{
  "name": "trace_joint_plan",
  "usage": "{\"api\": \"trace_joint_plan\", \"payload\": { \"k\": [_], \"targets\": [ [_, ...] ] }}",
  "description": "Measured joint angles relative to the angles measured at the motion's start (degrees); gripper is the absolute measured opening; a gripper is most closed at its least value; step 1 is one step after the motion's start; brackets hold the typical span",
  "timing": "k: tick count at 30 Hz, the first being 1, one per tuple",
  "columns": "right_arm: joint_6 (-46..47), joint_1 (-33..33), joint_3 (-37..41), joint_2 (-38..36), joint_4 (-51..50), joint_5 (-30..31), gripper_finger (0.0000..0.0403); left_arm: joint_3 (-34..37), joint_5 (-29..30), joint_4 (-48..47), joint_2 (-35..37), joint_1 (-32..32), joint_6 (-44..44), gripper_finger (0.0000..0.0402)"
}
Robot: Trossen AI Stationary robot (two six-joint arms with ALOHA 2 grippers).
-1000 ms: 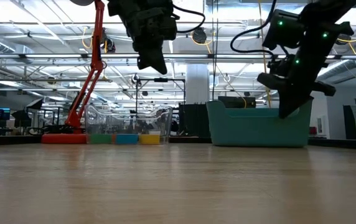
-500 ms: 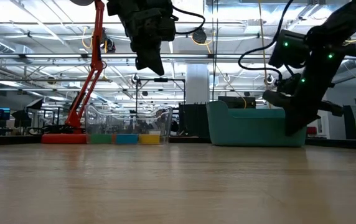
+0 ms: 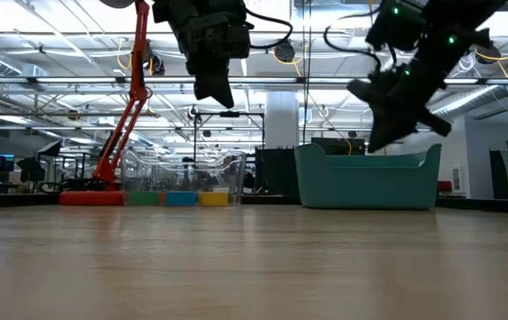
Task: Pick and place Stapler, Stapler remover, tape
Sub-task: Adjust the orange bin
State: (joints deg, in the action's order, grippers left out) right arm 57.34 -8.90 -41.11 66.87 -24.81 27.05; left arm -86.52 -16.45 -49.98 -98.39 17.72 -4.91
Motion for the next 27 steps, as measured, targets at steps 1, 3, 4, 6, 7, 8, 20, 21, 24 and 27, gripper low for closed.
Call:
{"api": "trace_joint_plan", "payload": {
  "k": [1,3,4,6,7,8,20,21,24,27],
  "targets": [
    [-0.06,0.32,-0.92,0.0,0.14,-0.04,0.0,0.0,0.0,-0.02,0.0,0.11,0.0,0.0003],
    [-1.01,1.39,-2.85,0.0,0.21,-0.21,0.0,0.0,0.0,-0.04,0.0,0.35,0.04,0.0002],
    [-1.98,2.05,-3.81,0.0,0.3,-0.26,0.0,0.0,0.0,-0.06,0.0,0.45,0.04,0.0001],
    [-4.26,3.53,-5.68,0.0,1.67,-0.35,0.0,0.0,0.0,-0.27,0.0,0.68,0.07,0.0002],
    [-5.36,4.3,-6.56,0.0,2.67,-0.62,0.0,0.0,0.0,-0.58,0.0,0.74,0.05,0.0002],
    [-6.48,4.99,-7.35,-0.02,3.42,-1.53,0.0,0.0,0.01,-0.9,0.0,0.74,0.04,0.0001],
    [14.01,24.04,-9.98,0.0,-16.4,-15.04,0.0,0.0,-0.04,-0.96,0.0,0.15,-1.05,0.0002],
    [16.85,26.14,-9.98,0.0,-19.22,-15.57,0.0,0.0,-0.07,-0.83,0.0,0.15,-1.1,0.0002],
    [25.11,31.4,-9.98,0.0,-27.58,-18.81,0.0,0.0,-0.05,-0.81,0.02,0.17,-1.78,0.0001],
    [31.6,35.83,-9.94,0.0,-33.27,-23.09,0.0,0.0,-0.05,-0.8,0.02,0.19,-1.94,0.0001]
  ]
}}
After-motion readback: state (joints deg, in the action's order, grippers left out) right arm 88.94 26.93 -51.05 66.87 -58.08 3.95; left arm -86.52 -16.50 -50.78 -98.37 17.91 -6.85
